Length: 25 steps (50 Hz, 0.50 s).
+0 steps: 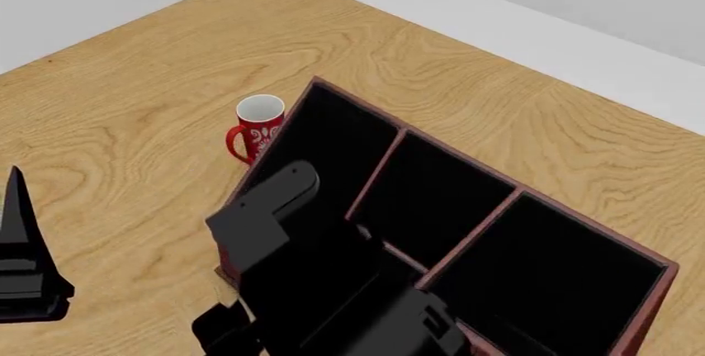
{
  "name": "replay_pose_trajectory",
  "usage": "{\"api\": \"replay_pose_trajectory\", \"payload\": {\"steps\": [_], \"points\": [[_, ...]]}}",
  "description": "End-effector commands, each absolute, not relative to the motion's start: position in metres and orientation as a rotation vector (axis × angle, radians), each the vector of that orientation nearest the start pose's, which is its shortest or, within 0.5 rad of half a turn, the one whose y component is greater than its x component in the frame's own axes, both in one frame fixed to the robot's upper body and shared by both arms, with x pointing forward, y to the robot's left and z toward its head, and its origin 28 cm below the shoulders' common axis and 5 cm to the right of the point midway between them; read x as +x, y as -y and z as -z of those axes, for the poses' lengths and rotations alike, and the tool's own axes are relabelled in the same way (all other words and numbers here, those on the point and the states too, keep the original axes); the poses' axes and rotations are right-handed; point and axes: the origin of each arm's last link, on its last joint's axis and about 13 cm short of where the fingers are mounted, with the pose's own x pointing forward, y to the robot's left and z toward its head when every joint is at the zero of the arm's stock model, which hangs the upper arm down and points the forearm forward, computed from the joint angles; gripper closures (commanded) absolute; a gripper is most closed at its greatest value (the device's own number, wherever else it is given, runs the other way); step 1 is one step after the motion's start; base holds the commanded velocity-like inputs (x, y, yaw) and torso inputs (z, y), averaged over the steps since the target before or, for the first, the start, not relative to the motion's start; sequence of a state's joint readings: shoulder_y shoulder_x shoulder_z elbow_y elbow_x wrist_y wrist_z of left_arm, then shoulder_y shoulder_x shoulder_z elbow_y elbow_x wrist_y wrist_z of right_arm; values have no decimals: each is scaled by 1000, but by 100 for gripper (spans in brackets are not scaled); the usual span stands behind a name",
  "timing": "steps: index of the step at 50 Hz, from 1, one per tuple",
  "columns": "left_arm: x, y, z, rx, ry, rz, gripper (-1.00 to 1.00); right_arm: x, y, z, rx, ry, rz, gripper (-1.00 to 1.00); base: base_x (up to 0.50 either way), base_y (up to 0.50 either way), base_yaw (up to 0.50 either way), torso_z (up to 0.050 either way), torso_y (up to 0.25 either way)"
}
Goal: Pick up the book and place it in the right compartment of the caddy.
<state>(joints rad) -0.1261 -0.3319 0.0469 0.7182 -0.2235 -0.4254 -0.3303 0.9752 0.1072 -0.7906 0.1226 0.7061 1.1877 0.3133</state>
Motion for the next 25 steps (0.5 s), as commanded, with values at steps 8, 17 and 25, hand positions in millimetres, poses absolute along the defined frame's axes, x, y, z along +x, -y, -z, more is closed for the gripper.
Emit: {"api": "replay_pose_trajectory", "payload": {"steps": [8, 17, 25], "points": [[203, -234, -158, 86, 397, -119, -100, 307, 3, -139, -442, -579, -487, -100, 0, 0, 0, 0, 0], [203, -235, -158, 84, 399, -122, -100, 308, 1, -134, -436, -590, -495, -100, 0, 0, 0, 0, 0], [203, -235, -158, 86, 398, -120, -100, 312, 2, -133, -431, -593, -492, -100, 0, 0, 0, 0, 0]]}}
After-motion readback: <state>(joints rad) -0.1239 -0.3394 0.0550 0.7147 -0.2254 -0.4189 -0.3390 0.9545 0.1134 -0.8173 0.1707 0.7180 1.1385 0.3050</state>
